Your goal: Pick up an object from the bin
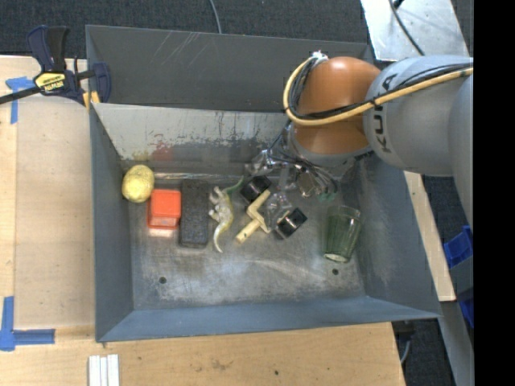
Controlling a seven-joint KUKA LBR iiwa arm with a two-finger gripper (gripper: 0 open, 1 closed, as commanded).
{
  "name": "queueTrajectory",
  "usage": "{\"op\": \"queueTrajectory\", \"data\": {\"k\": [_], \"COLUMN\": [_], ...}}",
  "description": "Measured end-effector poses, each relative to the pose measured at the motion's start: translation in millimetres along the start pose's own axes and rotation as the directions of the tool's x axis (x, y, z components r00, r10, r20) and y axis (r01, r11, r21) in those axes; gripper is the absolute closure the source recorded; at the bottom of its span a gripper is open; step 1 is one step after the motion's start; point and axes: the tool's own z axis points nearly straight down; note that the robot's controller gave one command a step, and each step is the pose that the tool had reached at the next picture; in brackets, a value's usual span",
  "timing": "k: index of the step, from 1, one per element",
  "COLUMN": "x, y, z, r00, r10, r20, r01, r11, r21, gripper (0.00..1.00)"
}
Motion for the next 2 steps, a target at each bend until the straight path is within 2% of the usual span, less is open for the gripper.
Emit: {"op": "queueTrajectory", "data": {"k": [2], "x": [-1.2], "y": [2.5], "z": [-2.2], "r00": [1.0], "r10": [-0.003], "r20": [0.0], "r01": [0.003], "r11": [1.0], "r21": [0.004], "gripper": [1.0]}}
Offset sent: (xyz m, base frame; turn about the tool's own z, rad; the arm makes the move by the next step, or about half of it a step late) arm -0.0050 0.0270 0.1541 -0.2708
